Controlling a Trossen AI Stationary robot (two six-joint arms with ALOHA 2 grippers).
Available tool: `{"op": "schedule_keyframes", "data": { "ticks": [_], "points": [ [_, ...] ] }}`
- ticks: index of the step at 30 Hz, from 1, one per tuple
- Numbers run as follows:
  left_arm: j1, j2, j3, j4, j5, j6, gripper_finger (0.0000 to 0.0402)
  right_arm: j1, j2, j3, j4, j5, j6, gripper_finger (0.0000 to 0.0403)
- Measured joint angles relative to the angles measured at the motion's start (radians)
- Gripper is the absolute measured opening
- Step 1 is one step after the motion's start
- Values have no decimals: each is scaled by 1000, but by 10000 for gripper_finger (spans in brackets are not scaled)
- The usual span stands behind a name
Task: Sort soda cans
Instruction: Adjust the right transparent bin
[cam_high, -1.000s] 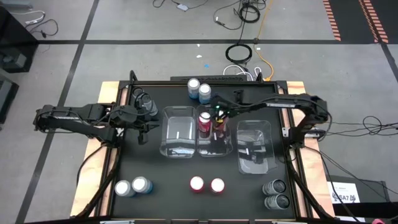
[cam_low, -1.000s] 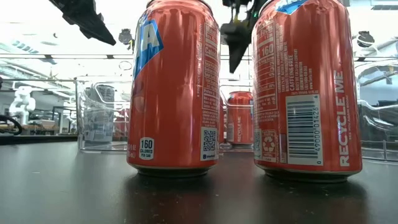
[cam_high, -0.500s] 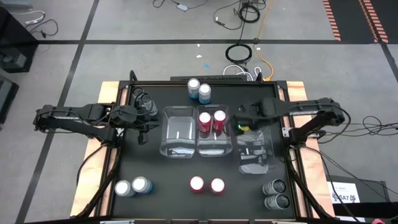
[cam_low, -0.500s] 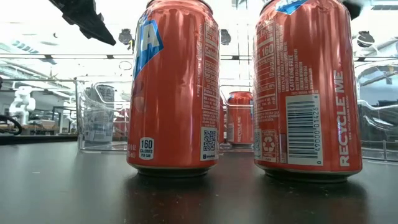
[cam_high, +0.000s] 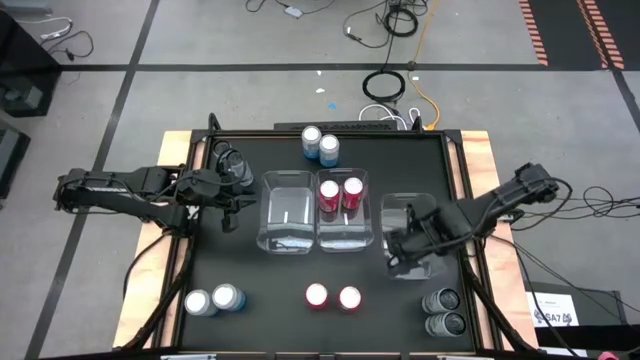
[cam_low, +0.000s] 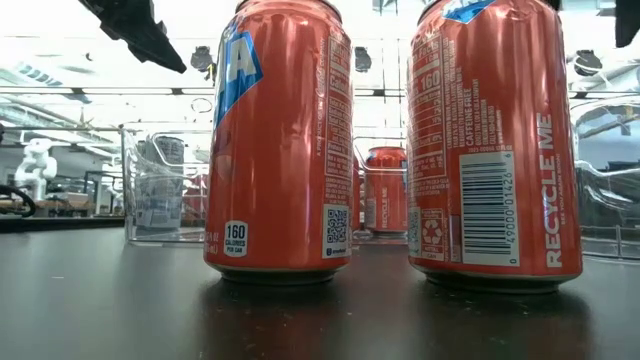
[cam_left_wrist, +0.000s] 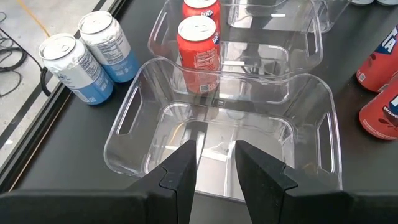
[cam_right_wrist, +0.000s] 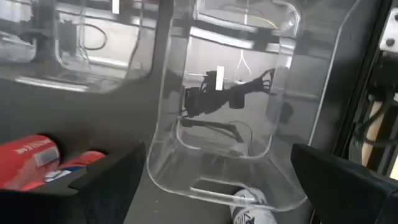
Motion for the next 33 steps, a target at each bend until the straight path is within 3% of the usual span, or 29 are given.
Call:
{"op": "schedule_keyframes", "data": {
  "ticks": [6,12,17,25,33],
  "points": [
    [0,0,0,2,32,-1,123,34,-6,-85,2,-74,72,396],
    [-1,0,0,1,66,-2,123,30,-125,-295,259,-71,69,395],
    [0,0,0,1,67,-2,123,18,-192,-440,357,-120,94,380],
    [0,0,0,2,67,-2,123,-31,-175,-553,515,-123,35,377],
    [0,0,0,3,56,-2,123,-125,-105,-602,547,-123,-69,377]
  ]
}}
